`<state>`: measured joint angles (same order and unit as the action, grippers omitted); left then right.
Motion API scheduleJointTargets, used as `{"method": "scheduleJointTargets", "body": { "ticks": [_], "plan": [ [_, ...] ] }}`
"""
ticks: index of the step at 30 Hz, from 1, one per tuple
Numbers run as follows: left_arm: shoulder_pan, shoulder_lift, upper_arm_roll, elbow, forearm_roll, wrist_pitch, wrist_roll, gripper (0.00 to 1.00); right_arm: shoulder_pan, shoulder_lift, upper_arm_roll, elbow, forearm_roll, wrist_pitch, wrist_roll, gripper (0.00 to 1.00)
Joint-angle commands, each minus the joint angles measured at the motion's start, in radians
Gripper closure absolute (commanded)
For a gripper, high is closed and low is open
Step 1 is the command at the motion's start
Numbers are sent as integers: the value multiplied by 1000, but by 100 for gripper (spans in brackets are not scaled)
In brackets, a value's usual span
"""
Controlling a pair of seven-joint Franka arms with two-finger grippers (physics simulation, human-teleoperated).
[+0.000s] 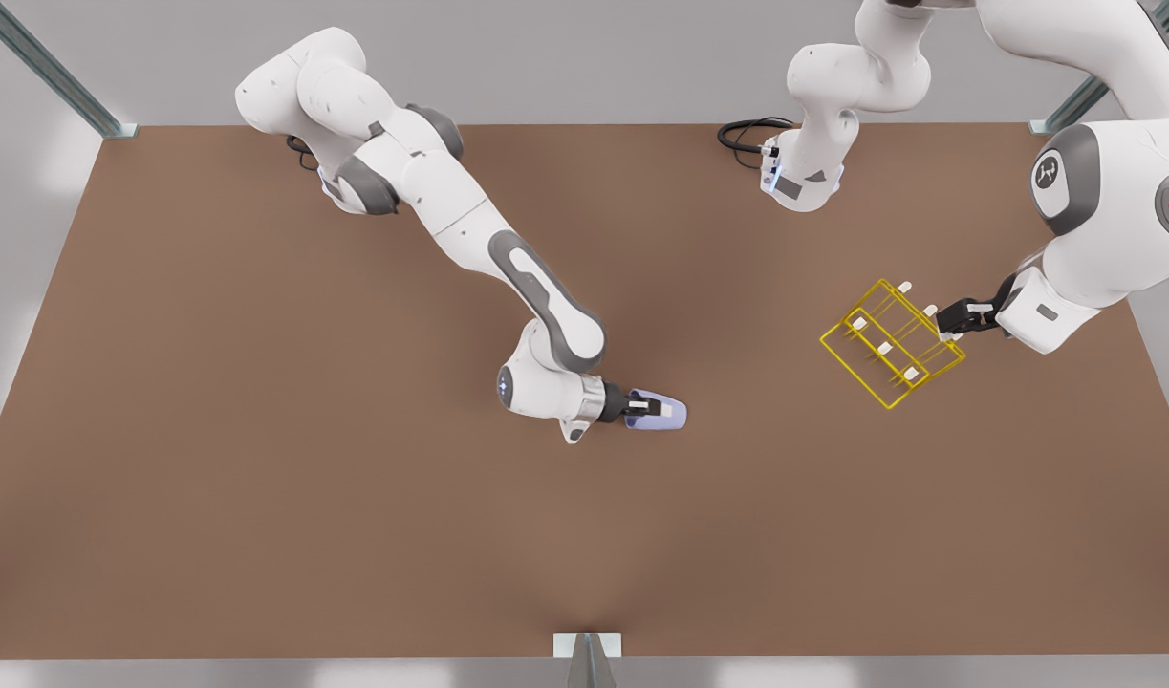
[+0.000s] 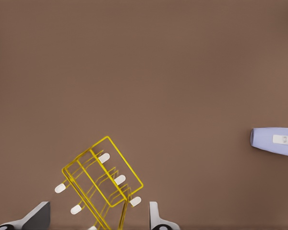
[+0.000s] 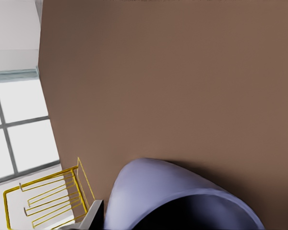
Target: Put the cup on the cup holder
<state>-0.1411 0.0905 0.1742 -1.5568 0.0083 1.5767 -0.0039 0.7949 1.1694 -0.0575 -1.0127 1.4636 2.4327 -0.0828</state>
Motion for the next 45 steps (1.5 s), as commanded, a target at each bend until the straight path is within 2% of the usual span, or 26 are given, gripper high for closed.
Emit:
{"method": "scheduleJointTargets", "body": {
  "ticks": [1,8,10,15,19,21,22,23,24,25,26,28,29,31,34,39,41,42,45],
  "plan": [
    [0,0,1,0,-1,-3,-4,0,3,0,1,2,0,29,-149,0],
    [0,0,1,0,1,-3,-4,0,-9,-16,-1,-35,-3,29,-163,0],
    [-9,0,-1,1,-1,-53,-10,0,-16,-37,-1,-63,-9,28,-163,0],
    [-32,14,-33,-6,-7,-113,-222,0,-23,-143,4,-208,-14,19,-164,0],
    [-37,69,-70,1,-2,-110,-320,0,-83,-312,5,-452,-20,-84,-215,0],
    [-205,164,-82,0,-5,-64,-765,0,-222,-491,2,-679,-263,-286,-203,0],
    [-224,212,-156,-5,-11,7,-1087,0,-307,-566,-14,-734,-447,-439,-201,0],
    [-247,235,-166,-66,-11,209,-1430,0,-336,-586,-154,-663,-719,-722,-213,0],
    [-275,238,-168,-127,-11,327,-1597,0,-371,-602,-171,-523,-1106,-891,-210,0],
    [-301,242,-170,-166,-11,413,-1753,0,-375,-651,-171,-413,-1332,-1061,-201,0],
    [-319,247,-171,-213,-11,514,-1930,0,-370,-767,-168,-353,-1477,-1149,-199,0],
    [-333,259,-177,-265,-31,701,-2064,0,-370,-916,-162,-363,-1508,-1147,-37,0],
    [-342,264,-179,-287,-117,799,-2065,0,-375,-971,-162,-372,-1500,-1147,-15,0],
    [-370,317,-180,-284,-186,856,-2113,0,-376,-1014,-162,-400,-1499,-1136,31,0],
    [-359,397,-177,-218,-189,858,-2441,0,-376,-1016,-169,-406,-1503,-1138,58,0],
    [-330,449,-179,-184,-183,858,-2613,0,-390,-1008,-171,-434,-1503,-1113,89,0],
    [-339,451,-183,-184,-174,858,-2515,0,-390,-1010,-171,-440,-1503,-1113,89,0],
    [-345,456,-214,-186,-177,858,-2325,0,-390,-1010,-171,-442,-1503,-1113,89,0],
    [-341,479,-220,-186,-179,858,-2299,0,-390,-1010,-171,-440,-1503,-1113,89,0]
  ]
}}
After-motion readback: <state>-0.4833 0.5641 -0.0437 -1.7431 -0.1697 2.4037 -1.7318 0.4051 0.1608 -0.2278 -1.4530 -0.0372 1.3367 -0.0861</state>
